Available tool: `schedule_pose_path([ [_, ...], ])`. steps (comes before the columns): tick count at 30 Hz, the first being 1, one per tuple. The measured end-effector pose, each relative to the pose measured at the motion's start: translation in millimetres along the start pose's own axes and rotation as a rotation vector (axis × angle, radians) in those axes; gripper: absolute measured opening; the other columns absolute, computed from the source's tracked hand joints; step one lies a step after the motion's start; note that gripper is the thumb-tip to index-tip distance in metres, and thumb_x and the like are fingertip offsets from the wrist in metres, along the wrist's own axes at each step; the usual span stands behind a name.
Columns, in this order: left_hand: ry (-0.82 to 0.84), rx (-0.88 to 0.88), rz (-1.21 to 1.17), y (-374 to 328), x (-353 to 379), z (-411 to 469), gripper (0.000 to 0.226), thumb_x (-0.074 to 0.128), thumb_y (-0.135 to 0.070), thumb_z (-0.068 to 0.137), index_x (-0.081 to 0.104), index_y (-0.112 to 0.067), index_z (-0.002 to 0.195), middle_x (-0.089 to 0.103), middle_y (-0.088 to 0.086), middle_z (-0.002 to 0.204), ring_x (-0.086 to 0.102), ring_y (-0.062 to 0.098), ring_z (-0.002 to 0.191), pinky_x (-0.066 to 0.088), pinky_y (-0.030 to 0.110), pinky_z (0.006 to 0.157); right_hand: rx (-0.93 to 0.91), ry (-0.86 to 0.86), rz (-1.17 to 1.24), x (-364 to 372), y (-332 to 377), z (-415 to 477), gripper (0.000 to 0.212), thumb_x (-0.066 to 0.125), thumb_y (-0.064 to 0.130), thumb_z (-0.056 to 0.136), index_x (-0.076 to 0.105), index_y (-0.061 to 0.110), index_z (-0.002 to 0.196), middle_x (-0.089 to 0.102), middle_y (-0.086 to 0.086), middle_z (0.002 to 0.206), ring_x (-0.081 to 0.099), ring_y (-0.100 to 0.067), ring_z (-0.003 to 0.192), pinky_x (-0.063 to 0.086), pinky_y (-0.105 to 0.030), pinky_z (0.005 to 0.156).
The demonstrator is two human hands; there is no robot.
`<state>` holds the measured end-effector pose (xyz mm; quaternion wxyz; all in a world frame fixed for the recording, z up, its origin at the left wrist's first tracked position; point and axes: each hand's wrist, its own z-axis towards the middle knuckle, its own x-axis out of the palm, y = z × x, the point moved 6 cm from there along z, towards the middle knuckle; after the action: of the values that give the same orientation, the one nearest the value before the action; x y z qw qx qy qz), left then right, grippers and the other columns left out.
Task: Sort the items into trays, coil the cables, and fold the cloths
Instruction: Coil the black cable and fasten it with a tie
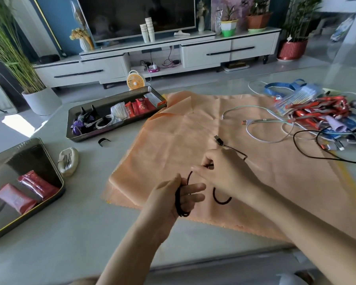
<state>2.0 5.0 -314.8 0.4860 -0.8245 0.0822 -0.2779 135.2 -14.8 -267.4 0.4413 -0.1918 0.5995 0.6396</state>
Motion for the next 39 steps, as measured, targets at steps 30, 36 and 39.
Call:
schedule_pose_path([
  [30,0.216,0.275,-0.806,-76.9,-38.9,4.2,0.034,0.035,-0.016,0.093,0.052,-0.013,0.063,0.021,-0.01,0.045,0.015,0.006,0.04,0.023,0.018,0.036,0.193,0.606,0.76,30.0,21.9,-24.4,0.026,0.051,0.029,0.094,0.067,0.011,0.102,0.053,0.006,0.05,0.026,-0.006,0.039,0.021,-0.014,0.037],
  [36,0.256,0.245,-0.801,-78.6,-35.8,-5.2,0.019,0.045,-0.008,0.084,0.05,-0.013,0.067,0.019,-0.011,0.05,0.015,0.004,0.04,0.02,0.018,0.037,0.216,0.689,0.74,24.5,10.2,-23.7,0.023,0.07,0.038,0.068,0.074,0.016,0.071,0.063,0.003,0.06,0.04,-0.006,0.048,0.031,-0.014,0.044],
  [39,0.412,0.181,-0.913,-81.4,-35.0,-12.2,0.014,0.053,0.005,0.082,0.051,-0.006,0.074,0.025,-0.009,0.051,0.02,0.007,0.041,0.021,0.021,0.04,0.223,0.592,0.658,16.1,-3.4,-17.1,0.009,0.073,0.02,0.076,0.072,0.016,0.068,0.065,0.002,0.061,0.046,-0.003,0.049,0.037,-0.013,0.047],
])
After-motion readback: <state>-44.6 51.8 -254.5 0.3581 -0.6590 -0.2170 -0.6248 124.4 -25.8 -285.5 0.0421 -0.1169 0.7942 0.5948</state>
